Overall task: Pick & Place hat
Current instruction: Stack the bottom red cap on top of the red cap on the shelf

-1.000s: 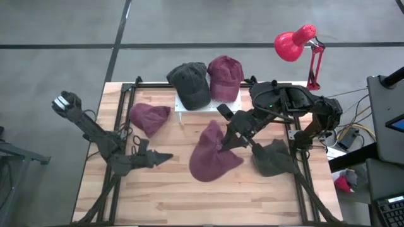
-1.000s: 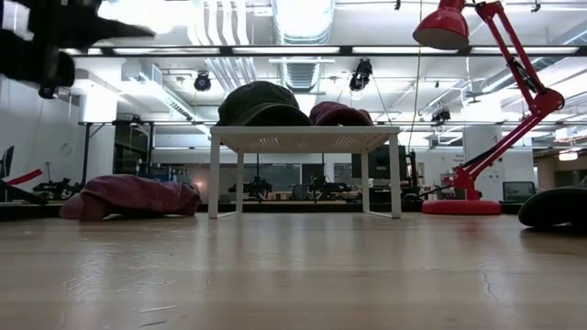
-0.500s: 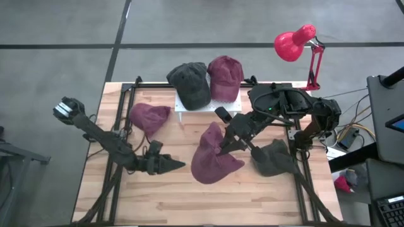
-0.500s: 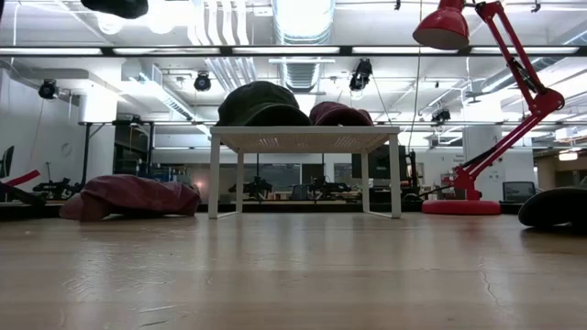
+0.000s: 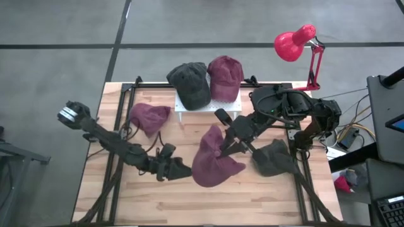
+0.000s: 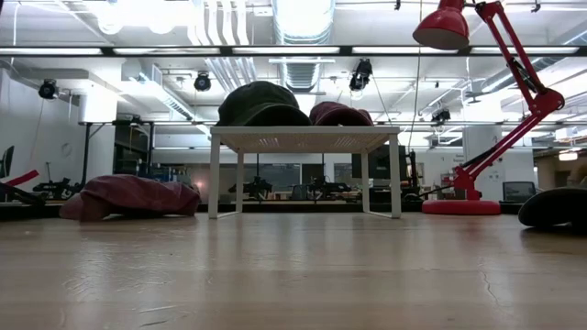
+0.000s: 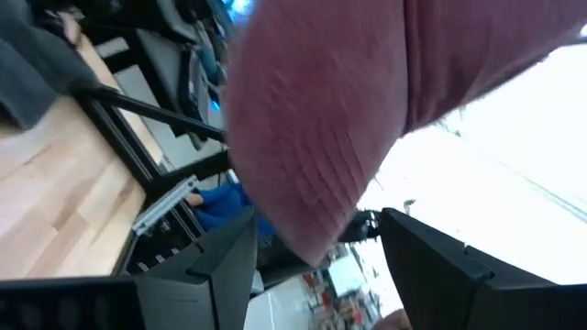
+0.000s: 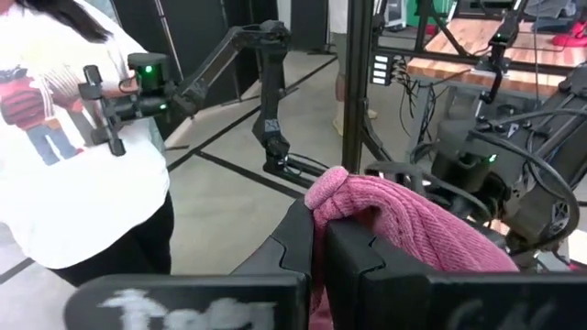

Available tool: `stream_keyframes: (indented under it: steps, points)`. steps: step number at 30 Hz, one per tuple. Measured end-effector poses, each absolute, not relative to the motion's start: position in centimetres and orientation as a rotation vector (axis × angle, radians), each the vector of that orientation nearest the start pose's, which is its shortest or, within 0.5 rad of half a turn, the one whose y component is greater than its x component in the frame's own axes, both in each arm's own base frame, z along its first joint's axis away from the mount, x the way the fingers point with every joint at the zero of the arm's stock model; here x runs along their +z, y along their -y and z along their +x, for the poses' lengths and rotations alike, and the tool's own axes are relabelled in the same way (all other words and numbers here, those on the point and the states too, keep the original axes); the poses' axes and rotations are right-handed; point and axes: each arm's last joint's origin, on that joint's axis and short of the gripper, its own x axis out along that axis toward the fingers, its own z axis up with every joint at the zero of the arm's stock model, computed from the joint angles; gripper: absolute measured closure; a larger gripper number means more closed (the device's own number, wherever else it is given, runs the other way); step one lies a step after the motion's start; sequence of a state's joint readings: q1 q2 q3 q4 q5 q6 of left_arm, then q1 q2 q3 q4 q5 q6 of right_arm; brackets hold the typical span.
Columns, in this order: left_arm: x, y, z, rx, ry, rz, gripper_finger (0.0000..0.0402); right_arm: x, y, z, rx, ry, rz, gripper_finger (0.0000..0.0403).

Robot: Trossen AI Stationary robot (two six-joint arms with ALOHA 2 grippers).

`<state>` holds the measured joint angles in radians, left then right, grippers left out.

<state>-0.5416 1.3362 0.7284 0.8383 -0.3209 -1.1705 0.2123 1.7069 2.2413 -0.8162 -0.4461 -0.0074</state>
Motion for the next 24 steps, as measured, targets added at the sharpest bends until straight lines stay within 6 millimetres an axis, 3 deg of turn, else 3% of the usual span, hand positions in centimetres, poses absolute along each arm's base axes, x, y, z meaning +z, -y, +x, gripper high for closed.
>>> stream_keyframes:
  steps: [6, 14, 18, 24]
  points:
    - [30.1, 14.3, 26.0, -0.405, 0.045, -1.179, 0.0179, 51.5, -8.6, 31.8, 0.668, -0.273, 0.025, 0.0394]
    - [31.2, 14.4, 25.8, -0.463, 0.083, -1.073, 0.0186, 50.8, -8.8, 32.1, 0.662, -0.323, 0.073, 0.0394]
    - [31.2, 14.3, 25.7, -0.458, 0.078, -1.004, 0.0232, 50.9, -8.7, 32.1, 0.619, -0.339, 0.144, 0.0389]
    - [30.8, 14.5, 25.6, -0.494, 0.051, -0.802, 0.0347, 51.0, -8.7, 32.0, 0.605, -0.36, 0.21, 0.0352]
